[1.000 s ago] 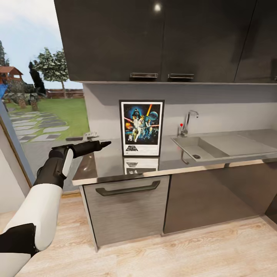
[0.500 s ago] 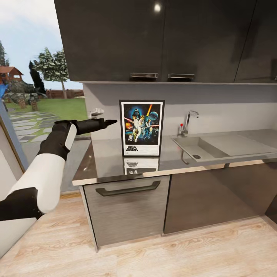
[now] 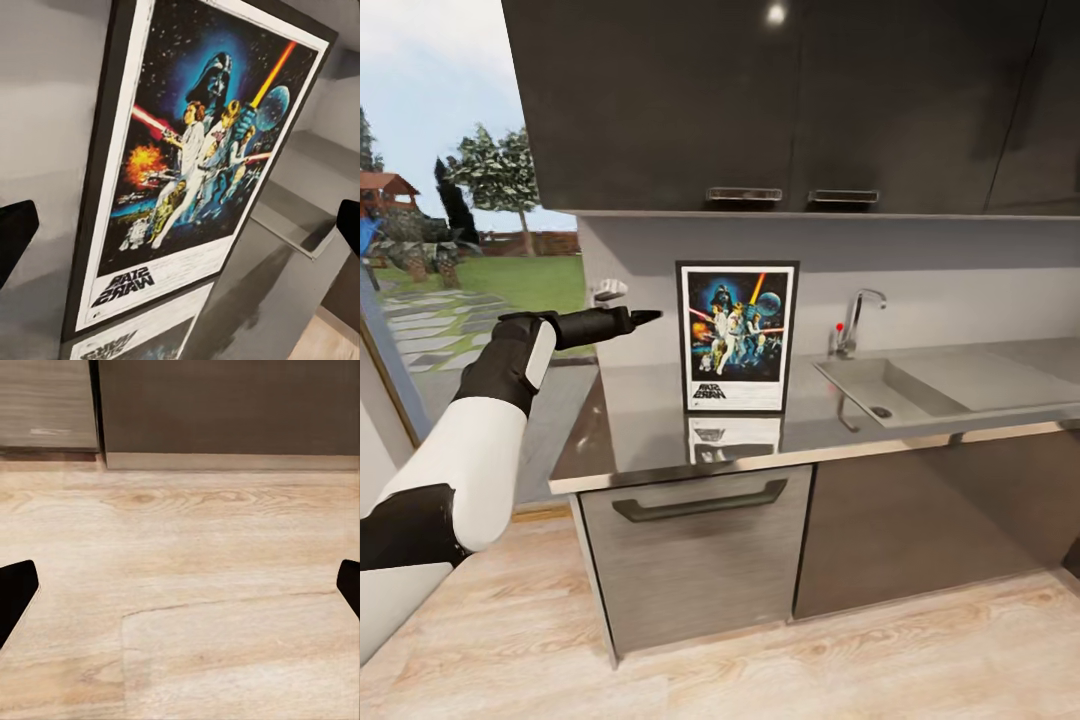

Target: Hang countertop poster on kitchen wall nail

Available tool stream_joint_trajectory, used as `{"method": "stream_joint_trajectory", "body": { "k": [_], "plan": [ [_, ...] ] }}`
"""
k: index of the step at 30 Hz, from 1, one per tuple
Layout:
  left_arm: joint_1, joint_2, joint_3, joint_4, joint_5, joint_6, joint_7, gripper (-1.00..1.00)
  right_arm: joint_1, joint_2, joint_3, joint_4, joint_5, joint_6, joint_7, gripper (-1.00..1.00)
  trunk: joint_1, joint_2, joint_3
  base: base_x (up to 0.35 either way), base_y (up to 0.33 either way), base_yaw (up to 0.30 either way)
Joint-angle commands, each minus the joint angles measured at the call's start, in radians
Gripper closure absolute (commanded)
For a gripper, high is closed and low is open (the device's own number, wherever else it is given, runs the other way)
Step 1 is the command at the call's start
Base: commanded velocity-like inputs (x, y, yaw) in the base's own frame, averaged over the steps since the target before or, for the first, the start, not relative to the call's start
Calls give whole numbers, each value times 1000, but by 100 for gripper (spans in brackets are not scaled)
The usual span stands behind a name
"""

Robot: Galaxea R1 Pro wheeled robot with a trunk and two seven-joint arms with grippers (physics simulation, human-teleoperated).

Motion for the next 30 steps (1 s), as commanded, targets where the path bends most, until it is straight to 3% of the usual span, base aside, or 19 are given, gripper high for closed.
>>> {"method": "stream_joint_trajectory", "body": {
  "k": [1,13,25,30],
  "plan": [
    [-1,0,3,0,0,8,-4,-100,-1,0,1,1,0,-3,2,-100,0,-1,-1,270,177,0],
    [-1,0,1,1,0,8,-4,-100,-1,0,1,1,1,-3,2,-100,0,-1,-1,198,58,-9],
    [-1,0,2,2,0,7,-4,-100,-1,1,1,1,0,-2,2,-100,0,-1,-1,30,1,-248],
    [-1,0,2,2,0,7,-4,-100,-1,1,1,1,1,-2,2,-100,0,-1,-1,1,0,-75]
  ]
}}
